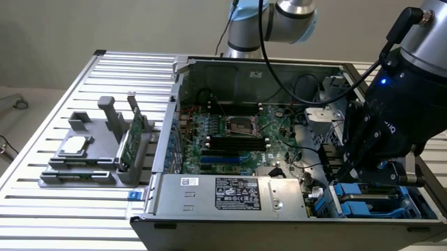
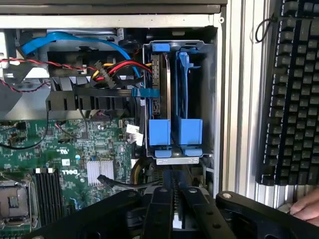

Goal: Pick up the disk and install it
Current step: 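Insert the second disk wire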

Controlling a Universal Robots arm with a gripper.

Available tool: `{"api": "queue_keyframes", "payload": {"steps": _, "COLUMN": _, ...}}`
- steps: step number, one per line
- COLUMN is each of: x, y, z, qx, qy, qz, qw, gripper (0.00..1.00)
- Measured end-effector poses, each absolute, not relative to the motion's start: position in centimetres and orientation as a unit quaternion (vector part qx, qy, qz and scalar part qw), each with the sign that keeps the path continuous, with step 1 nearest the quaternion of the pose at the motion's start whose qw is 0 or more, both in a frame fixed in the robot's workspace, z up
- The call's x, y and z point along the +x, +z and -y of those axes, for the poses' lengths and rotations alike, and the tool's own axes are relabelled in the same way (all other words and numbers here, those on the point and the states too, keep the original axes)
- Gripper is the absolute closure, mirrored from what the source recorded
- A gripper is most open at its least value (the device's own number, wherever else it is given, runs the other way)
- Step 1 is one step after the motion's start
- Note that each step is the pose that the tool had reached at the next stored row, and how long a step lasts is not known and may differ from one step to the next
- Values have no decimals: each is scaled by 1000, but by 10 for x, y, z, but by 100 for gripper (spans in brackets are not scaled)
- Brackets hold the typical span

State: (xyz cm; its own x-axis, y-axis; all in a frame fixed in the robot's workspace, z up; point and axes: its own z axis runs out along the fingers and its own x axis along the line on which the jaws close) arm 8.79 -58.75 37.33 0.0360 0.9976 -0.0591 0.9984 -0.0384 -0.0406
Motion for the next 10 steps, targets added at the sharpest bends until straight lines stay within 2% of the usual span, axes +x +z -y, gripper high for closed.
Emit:
{"api": "queue_keyframes", "payload": {"steps": 1, "x": 88, "y": 373, "z": 588, "qx": 720, "qy": -35, "qz": -693, "qw": 6, "gripper": 89}}
{"api": "queue_keyframes", "payload": {"steps": 10, "x": 88, "y": 373, "z": 588, "qx": 720, "qy": -33, "qz": -693, "qw": 4, "gripper": 89}}
